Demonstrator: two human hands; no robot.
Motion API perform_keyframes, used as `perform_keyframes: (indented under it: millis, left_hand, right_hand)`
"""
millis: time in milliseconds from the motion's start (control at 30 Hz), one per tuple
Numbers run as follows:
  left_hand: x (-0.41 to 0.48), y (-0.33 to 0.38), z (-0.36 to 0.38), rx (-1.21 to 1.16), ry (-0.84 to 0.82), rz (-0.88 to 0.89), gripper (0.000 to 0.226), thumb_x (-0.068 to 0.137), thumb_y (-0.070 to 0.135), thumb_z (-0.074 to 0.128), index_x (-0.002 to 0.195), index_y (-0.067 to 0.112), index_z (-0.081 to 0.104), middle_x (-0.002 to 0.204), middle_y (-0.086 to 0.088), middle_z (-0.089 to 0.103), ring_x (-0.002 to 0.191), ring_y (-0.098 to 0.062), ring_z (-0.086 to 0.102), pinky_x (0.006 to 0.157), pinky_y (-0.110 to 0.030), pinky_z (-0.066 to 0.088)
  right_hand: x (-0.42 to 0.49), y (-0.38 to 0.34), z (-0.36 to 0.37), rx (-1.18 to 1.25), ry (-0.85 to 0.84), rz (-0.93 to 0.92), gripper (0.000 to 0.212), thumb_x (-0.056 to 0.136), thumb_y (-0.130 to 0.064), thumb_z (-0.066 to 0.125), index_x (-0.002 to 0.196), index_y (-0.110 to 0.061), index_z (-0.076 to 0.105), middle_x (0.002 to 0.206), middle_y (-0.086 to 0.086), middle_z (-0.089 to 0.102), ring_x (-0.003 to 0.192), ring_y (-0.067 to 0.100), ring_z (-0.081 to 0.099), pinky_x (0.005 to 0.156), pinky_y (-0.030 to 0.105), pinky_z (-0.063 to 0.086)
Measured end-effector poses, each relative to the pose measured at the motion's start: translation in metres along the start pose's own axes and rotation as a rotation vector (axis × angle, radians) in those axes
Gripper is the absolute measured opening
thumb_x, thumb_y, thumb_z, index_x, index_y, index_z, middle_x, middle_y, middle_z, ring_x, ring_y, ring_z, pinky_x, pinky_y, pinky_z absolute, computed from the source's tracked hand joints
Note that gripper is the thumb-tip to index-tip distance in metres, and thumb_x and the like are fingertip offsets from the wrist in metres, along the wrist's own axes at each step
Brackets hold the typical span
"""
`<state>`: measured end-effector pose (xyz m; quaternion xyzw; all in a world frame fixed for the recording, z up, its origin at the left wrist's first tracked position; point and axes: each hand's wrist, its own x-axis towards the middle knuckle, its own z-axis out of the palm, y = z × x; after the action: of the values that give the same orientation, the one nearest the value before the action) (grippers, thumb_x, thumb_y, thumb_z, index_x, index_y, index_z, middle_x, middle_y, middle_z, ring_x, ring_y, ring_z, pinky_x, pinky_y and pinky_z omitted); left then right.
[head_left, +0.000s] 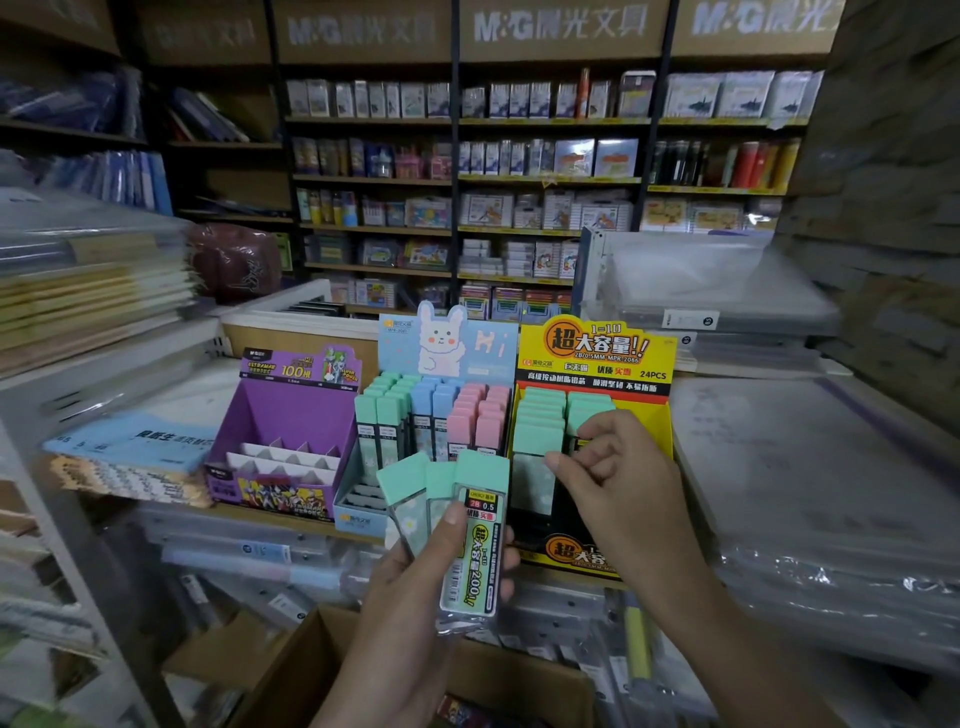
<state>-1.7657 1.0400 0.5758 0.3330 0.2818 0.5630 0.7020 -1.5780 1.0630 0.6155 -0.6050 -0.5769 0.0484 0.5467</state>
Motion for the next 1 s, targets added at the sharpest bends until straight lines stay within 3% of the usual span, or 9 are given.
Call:
perform_keyframes:
  millis: [67,167,267,400,633,767,900,1000]
  left_hand:
    - [0.000,0.000,0.001,-0.010,-0.007,-0.013,0.045,0.077,0.035,0.079,0.112,0.007,0.076,0.108,-0.032,0.072,0.084,-0.037,0.075,0.061,-0.038,0.058]
    - [-0.001,-0.001,0.006,0.009,-0.025,-0.013,0.043,0.078,0.036,0.079,0.112,0.010,0.077,0.109,-0.029,0.073,0.088,-0.038,0.075,0.064,-0.038,0.060]
    - [-0.003,-0.002,0.016,0.063,-0.042,0.019,0.036,0.077,0.039,0.078,0.104,0.016,0.079,0.105,-0.027,0.075,0.086,-0.038,0.076,0.063,-0.038,0.060]
    - [-0.005,-0.003,0.028,0.115,-0.059,0.046,0.035,0.075,0.043,0.077,0.100,0.018,0.079,0.101,-0.027,0.075,0.083,-0.039,0.076,0.062,-0.038,0.060]
    - [-0.003,-0.006,0.040,0.148,-0.065,0.071,0.033,0.085,0.043,0.070,0.105,0.018,0.078,0.103,-0.022,0.077,0.081,-0.037,0.076,0.060,-0.037,0.060]
    - [0.001,-0.008,0.039,0.160,-0.039,0.069,0.036,0.079,0.040,0.074,0.106,0.016,0.077,0.101,-0.022,0.077,0.083,-0.037,0.077,0.062,-0.037,0.061]
    - [0.008,-0.010,0.035,0.165,0.002,0.086,0.037,0.071,0.037,0.079,0.103,0.017,0.079,0.098,-0.021,0.077,0.082,-0.033,0.076,0.066,-0.037,0.061]
    - [0.012,-0.010,0.033,0.178,0.032,0.100,0.036,0.070,0.038,0.081,0.102,0.021,0.080,0.094,-0.016,0.077,0.077,-0.029,0.075,0.062,-0.035,0.060]
  right_hand:
    - [-0.004,-0.007,-0.006,0.044,0.000,-0.017,0.016,0.087,-0.029,0.075,0.091,-0.029,0.059,0.075,-0.008,0.064,0.074,0.000,0.063,0.061,0.015,0.051]
    - [-0.008,-0.021,-0.016,0.126,-0.143,0.030,0.005,0.093,-0.033,0.066,0.088,-0.034,0.066,0.081,-0.018,0.071,0.069,-0.002,0.067,0.055,0.014,0.051]
    - [-0.008,-0.033,-0.026,0.250,-0.301,0.077,0.015,0.097,-0.032,0.062,0.086,-0.029,0.071,0.071,-0.008,0.072,0.049,0.002,0.059,0.047,0.014,0.044]
    - [-0.006,-0.038,-0.037,0.332,-0.406,0.125,0.006,0.094,-0.024,0.068,0.095,-0.019,0.072,0.067,-0.001,0.073,0.047,0.005,0.056,0.045,0.020,0.045]
    - [0.004,-0.029,-0.054,0.406,-0.338,0.166,0.013,0.090,-0.008,0.072,0.102,-0.006,0.068,0.072,0.009,0.073,0.052,0.014,0.061,0.047,0.023,0.049]
    - [0.022,-0.023,-0.069,0.480,-0.228,0.175,0.014,0.091,-0.006,0.069,0.103,-0.004,0.064,0.069,0.014,0.071,0.056,0.022,0.058,0.049,0.028,0.048]
    - [0.042,-0.016,-0.078,0.463,-0.110,0.140,0.014,0.092,-0.004,0.067,0.103,0.004,0.062,0.070,0.016,0.065,0.055,0.017,0.058,0.047,0.023,0.049]
    - [0.052,-0.009,-0.076,0.356,-0.059,0.091,0.011,0.093,-0.004,0.066,0.102,0.000,0.062,0.072,0.013,0.064,0.056,0.015,0.060,0.049,0.024,0.051]
